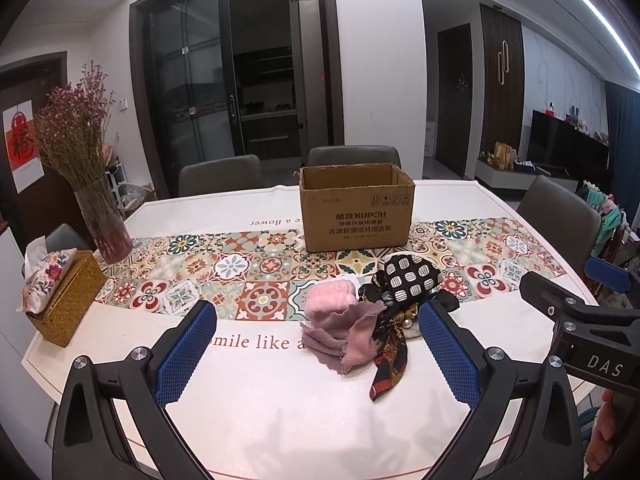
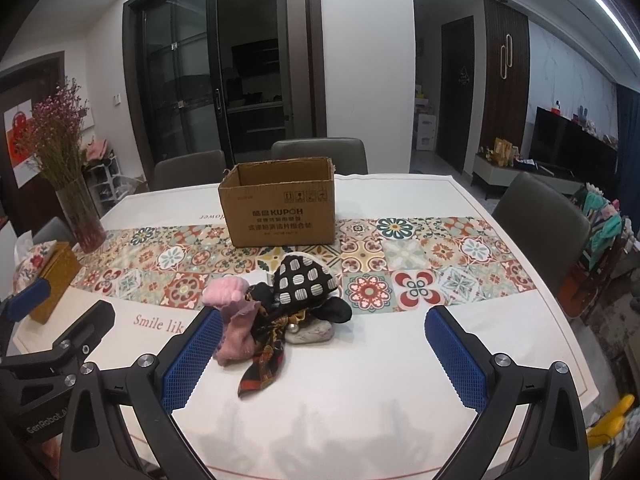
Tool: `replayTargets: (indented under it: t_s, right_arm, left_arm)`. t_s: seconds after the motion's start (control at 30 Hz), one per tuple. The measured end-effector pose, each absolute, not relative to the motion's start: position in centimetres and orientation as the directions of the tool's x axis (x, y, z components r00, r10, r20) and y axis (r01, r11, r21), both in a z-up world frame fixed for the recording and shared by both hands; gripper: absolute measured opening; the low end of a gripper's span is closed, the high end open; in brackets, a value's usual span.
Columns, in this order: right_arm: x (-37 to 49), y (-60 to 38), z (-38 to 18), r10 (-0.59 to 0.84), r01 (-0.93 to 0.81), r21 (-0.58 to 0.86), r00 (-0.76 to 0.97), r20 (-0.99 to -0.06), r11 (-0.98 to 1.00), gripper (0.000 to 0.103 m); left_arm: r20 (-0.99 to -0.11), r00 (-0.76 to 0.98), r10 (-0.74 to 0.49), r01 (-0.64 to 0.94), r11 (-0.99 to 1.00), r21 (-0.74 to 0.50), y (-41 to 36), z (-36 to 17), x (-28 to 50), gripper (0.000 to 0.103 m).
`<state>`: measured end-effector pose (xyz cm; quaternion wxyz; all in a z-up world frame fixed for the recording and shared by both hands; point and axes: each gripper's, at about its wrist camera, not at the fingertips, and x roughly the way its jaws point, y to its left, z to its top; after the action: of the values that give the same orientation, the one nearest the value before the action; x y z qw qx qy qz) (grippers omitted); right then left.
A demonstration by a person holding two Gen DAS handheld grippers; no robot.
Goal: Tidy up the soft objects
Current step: 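Reach the left tool to the pink sock while the right tool reaches the polka-dot cloth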
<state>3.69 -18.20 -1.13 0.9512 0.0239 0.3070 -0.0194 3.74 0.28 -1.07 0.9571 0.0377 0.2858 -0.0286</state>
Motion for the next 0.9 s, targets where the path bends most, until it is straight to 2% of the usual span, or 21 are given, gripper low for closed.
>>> replayTargets:
  t_s: [0.6, 0.9]
  right_arm:
    - [13.2, -16.5, -3.4, -0.035, 0.048, 0.003, 0.765, -0.643, 0.999, 0.102]
    - [17.3, -15.7, -5.5, -0.043, 0.027, -0.035, 0.734, -0.678, 0.999, 0.102]
  left_arm:
    - [-0.622, 0.776, -0.104, 0.139, 0.99, 0.009, 1.7, -4.2, 13.8, 0.102]
    - [-0.685, 0.718, -0.122, 0.155, 0.988, -0.014, 1.4, -6.6, 17.9, 0.099]
